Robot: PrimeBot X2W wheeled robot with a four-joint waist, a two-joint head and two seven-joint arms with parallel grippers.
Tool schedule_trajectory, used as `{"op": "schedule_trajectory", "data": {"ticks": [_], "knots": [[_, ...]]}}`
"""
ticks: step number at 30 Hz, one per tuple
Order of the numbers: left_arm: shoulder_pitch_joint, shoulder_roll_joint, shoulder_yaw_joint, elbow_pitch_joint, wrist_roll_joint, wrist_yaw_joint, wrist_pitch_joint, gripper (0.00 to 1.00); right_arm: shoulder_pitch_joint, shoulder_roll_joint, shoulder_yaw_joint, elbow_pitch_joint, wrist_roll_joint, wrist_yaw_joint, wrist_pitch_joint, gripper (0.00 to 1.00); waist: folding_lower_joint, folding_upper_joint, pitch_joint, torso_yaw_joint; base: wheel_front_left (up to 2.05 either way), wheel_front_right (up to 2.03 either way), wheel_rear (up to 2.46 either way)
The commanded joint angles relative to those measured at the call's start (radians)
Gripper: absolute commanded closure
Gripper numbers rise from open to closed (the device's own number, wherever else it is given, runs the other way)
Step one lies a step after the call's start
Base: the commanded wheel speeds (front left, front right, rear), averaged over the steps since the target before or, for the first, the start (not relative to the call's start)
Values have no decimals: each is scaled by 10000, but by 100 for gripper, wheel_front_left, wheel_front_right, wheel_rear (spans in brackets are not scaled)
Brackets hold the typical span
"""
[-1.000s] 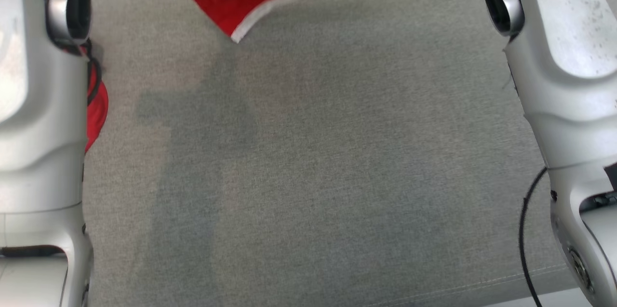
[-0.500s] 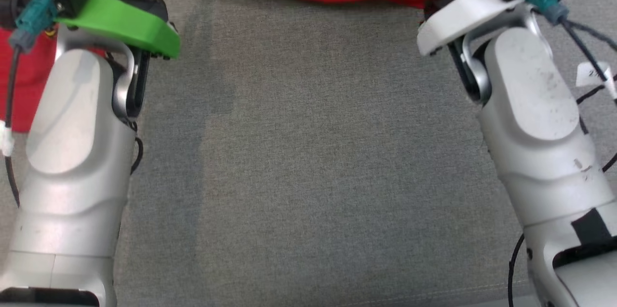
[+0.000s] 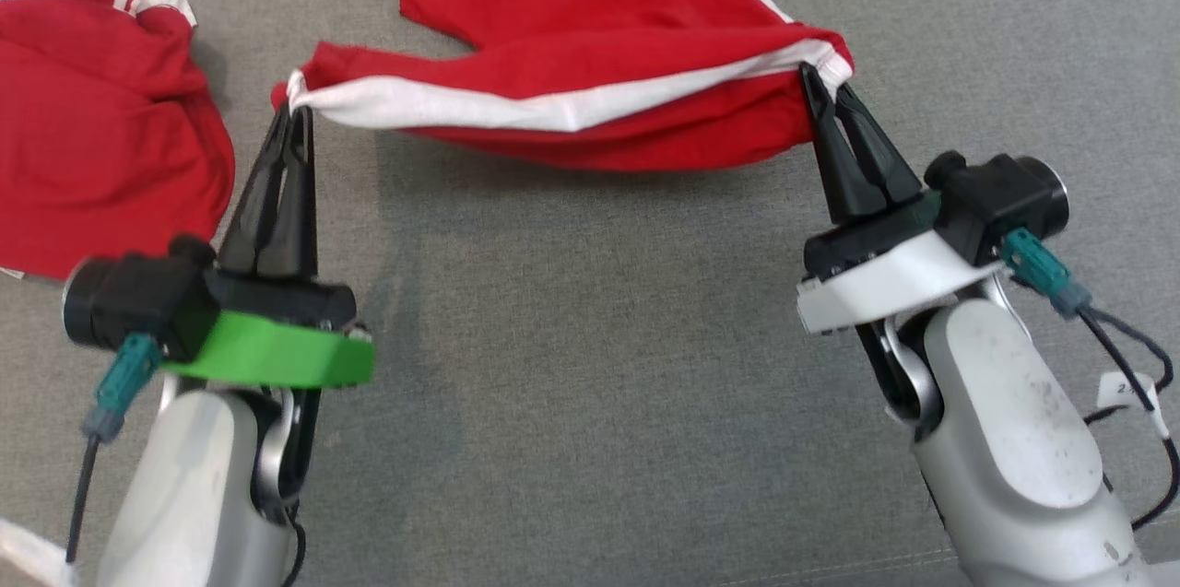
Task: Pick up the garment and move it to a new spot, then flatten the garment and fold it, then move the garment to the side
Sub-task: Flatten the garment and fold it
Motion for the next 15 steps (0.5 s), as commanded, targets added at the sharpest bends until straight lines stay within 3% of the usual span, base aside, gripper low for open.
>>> {"op": "schedule_trajectory", "data": {"ticks": [1,8,15], "knots": [[675,25,5,-438,-47,144,-12,100,550,-24,-38,-359,67,-14,-32,100,-1,0,-860,6,0,0,0],[3358,103,-247,-3268,-153,736,780,100,3040,15,-393,-2230,-39,-14,-33,100,-1,0,-2037,120,0,0,0],[4886,476,-341,-5539,95,1278,1814,100,4856,49,-649,-3944,-232,-14,-31,100,-1,0,-2446,-4,0,0,0]]}}
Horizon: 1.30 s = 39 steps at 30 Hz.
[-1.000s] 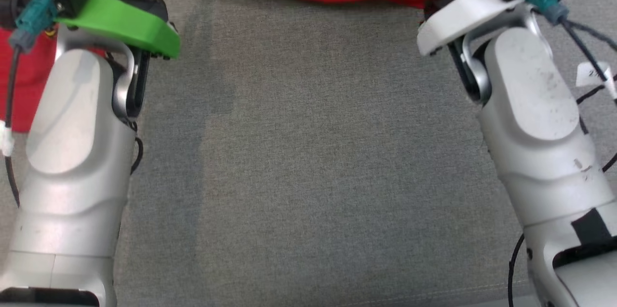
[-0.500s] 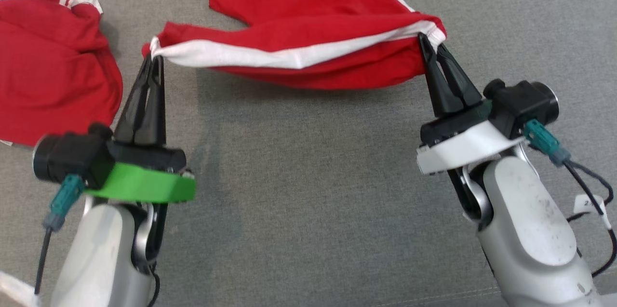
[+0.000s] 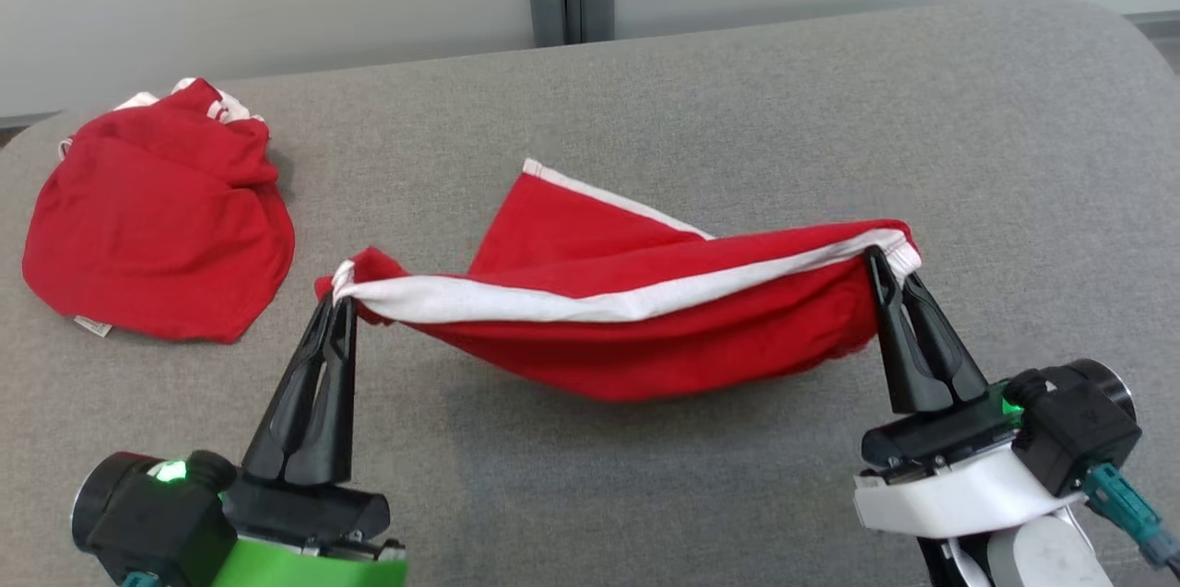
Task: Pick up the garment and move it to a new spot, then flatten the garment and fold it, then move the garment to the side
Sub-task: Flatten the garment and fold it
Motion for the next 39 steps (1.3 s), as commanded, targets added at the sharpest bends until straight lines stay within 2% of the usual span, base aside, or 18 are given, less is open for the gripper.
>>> {"op": "schedule_trajectory", "data": {"ticks": [1,6,12,17,24,39], "knots": [[304,140,17,-178,108,118,199,100,327,-34,-3,-121,-96,-14,-29,100,0,0,-233,-77,0,0,0],[637,265,61,78,-190,149,677,100,808,48,-53,357,194,-14,59,100,0,0,-47,-206,0,0,0],[-218,272,-78,1811,-787,-429,921,100,524,243,-356,1722,434,-14,-21,100,0,0,335,-362,0,0,0],[-1666,356,-285,3643,-823,-959,1125,100,55,325,-707,2698,950,-16,-28,100,0,0,833,-553,0,0,0],[-3832,266,-856,5824,-706,-1442,1606,100,-730,334,-433,3643,1606,-14,-28,100,0,0,1514,-896,0,0,0],[-7234,73,-1334,9121,-455,-1645,2082,100,-1920,334,341,4588,2125,-14,-30,100,0,0,2556,-1445,0,0,0]]}}
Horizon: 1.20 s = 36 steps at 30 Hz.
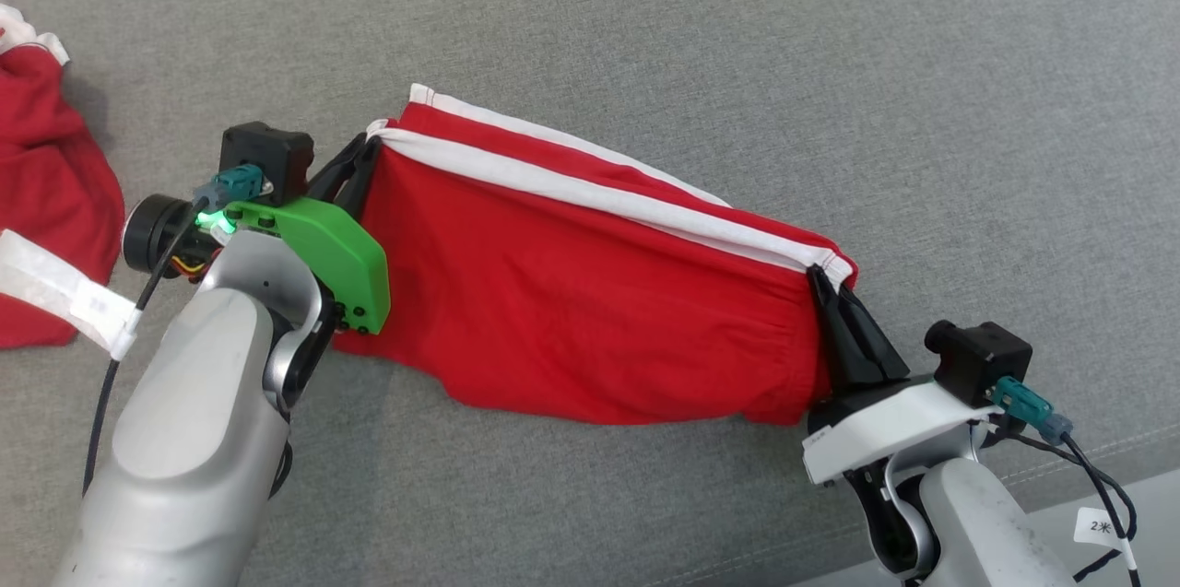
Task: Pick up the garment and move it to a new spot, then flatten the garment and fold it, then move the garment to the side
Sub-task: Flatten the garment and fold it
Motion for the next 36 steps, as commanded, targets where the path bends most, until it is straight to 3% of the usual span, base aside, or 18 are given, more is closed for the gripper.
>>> {"op": "schedule_trajectory", "data": {"ticks": [1,5,7,8,9,16,23,36], "knots": [[-331,-41,20,259,69,3,-32,100,-172,-9,66,90,72,-14,-32,100,0,0,194,-164,0,0,0],[-797,-186,-21,890,90,103,-133,99,-398,-10,193,329,194,-14,-32,100,0,0,257,-219,0,0,0],[-965,-288,10,1113,125,196,-394,33,-470,-7,284,455,314,-14,-32,58,0,0,257,-212,0,0,0],[-1004,-342,-1,1219,129,207,-506,0,-484,-7,349,512,368,-14,-31,24,0,0,249,-203,0,0,0],[-1036,-408,-28,1366,128,215,-632,0,-515,-10,369,554,425,-14,-32,0,0,0,235,-186,0,0,0],[-890,-658,-217,1707,322,348,-1617,0,-366,-13,193,519,319,-14,-33,0,0,0,-30,-22,0,0,0],[117,-704,-349,1203,90,284,-2153,0,208,-14,-497,98,-316,-14,-33,0,0,0,-657,226,0,0,0],[1891,-127,-161,396,-1136,179,-203,0,1074,-11,-1859,-1073,-1248,-14,-31,0,0,0,-1495,274,0,0,0]]}}
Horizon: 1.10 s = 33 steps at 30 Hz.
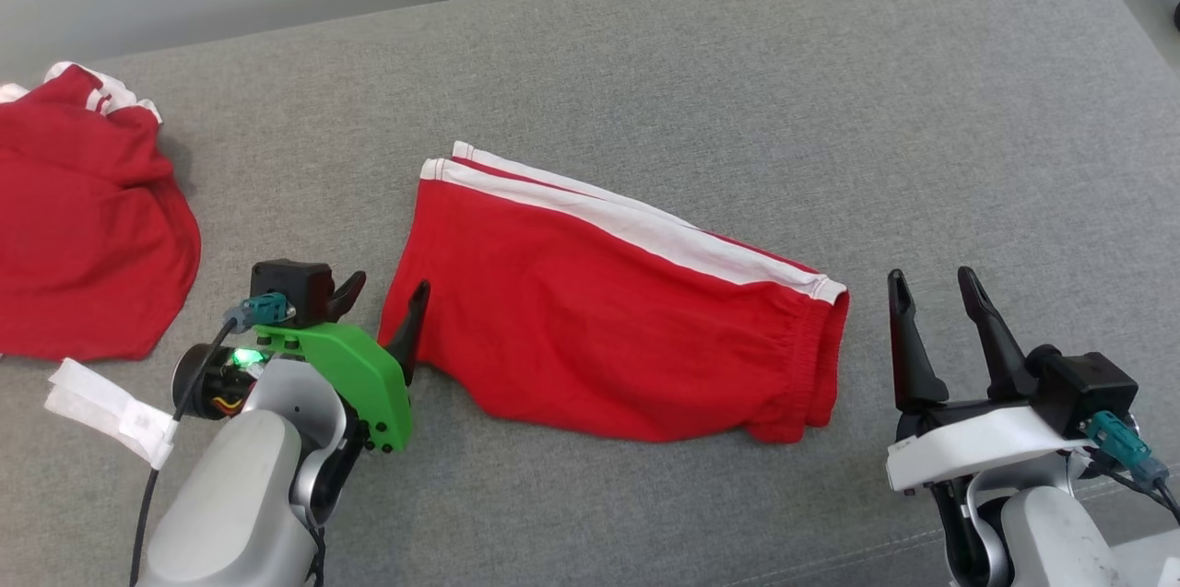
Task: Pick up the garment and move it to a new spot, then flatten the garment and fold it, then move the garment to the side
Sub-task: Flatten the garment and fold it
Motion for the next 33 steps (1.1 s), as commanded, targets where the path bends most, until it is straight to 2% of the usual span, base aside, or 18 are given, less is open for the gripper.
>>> {"op": "schedule_trajectory", "data": {"ticks": [1,6,14,20,21,22,23,24,28,33], "knots": [[123,110,54,-72,-184,-59,169,0,115,-17,-31,-90,-81,-14,-30,0,0,0,-6,-84,0,0,0],[-76,263,-25,-166,-288,-18,776,0,137,-17,-89,-357,-127,-14,-30,0,0,0,182,-330,0,0,0],[-508,487,79,132,-315,219,1143,0,-11,-17,-35,-606,-7,-14,-30,0,0,0,568,-778,0,0,0],[-545,365,-53,431,-497,69,1428,0,-21,-17,-97,-572,83,-14,-31,0,0,0,693,-984,0,0,0],[-529,342,-106,457,-548,22,1477,17,-31,-16,-109,-580,96,-14,-30,0,0,0,701,-1010,0,0,0],[-522,330,-152,473,-573,-7,1549,58,-38,-16,-115,-584,106,-14,-30,0,0,0,704,-1025,0,0,0],[-513,319,-227,479,-616,-55,1597,89,-46,-16,-123,-586,106,-14,-30,0,0,0,704,-1040,0,0,0],[-498,304,-276,491,-663,-83,1671,100,-54,-16,-129,-588,108,-14,-30,0,0,0,703,-1048,0,0,0],[-448,340,-393,529,-787,-137,1829,100,-77,-18,-142,-576,124,-14,-30,0,0,0,676,-1067,0,0,0],[-374,361,-199,454,-940,-39,1536,100,-77,-16,-211,-602,122,-14,-31,0,0,0,617,-1008,0,0,0]]}}
